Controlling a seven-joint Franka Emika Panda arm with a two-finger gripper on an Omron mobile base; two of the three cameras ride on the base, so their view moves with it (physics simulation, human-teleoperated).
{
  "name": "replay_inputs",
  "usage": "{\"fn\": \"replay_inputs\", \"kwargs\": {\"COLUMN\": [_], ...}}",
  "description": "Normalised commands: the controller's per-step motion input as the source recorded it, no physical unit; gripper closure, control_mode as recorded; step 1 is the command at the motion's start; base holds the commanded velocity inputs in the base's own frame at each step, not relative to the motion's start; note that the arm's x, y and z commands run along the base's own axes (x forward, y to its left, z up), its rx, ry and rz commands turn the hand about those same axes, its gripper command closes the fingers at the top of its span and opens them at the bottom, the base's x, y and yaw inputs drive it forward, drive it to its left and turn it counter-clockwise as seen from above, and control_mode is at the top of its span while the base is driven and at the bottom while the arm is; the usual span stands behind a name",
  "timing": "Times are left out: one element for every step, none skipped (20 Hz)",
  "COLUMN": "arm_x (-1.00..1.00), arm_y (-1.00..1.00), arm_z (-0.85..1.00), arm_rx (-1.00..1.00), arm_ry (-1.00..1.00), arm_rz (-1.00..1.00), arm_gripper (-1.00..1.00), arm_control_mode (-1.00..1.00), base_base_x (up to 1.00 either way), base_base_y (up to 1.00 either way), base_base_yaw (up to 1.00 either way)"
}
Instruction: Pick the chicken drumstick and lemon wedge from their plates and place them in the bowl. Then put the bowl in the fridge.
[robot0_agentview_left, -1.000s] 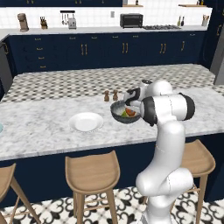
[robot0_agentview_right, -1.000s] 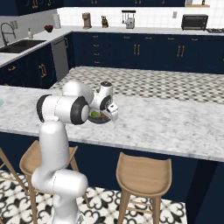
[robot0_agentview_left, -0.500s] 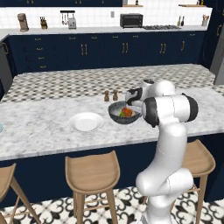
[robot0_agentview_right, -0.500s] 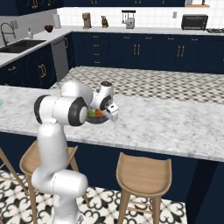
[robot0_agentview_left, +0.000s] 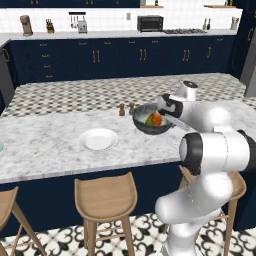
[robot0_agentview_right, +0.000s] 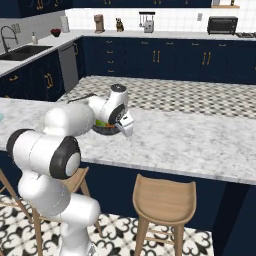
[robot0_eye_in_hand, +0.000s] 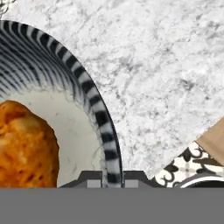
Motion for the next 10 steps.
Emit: {"fn": "replay_inputs", "kwargs": {"arm_x": [-1.0,-1.0,-1.0,-1.0,-1.0,-1.0,-1.0,-1.0,-1.0,-1.0], "arm_y": [0.0,0.0,0.0,0.0,0.0,0.0,0.0,0.0,0.0,0.0], "arm_z": [1.0,1.0,1.0,1.0,1.0,1.0,0.99,0.98,0.89,0.81], "arm_rx": [0.0,0.0,0.0,0.0,0.0,0.0,0.0,0.0,0.0,0.0], "arm_ry": [-0.03,-0.02,0.0,0.0,-0.03,-0.04,-0.05,-0.05,-0.05,-0.07], "arm_rz": [-0.23,-0.21,-0.19,-0.2,-0.19,-0.18,-0.18,-0.18,-0.18,-0.18], "arm_gripper": [1.0,1.0,1.0,1.0,1.0,1.0,1.0,1.0,1.0,1.0], "arm_control_mode": [-1.0,-1.0,-1.0,-1.0,-1.0,-1.0,-1.0,-1.0,-1.0,-1.0], "base_base_x": [0.0,0.0,0.0,0.0,0.0,0.0,0.0,0.0,0.0,0.0], "base_base_y": [0.0,0.0,0.0,0.0,0.0,0.0,0.0,0.0,0.0,0.0], "base_base_yaw": [0.0,0.0,0.0,0.0,0.0,0.0,0.0,0.0,0.0,0.0]}}
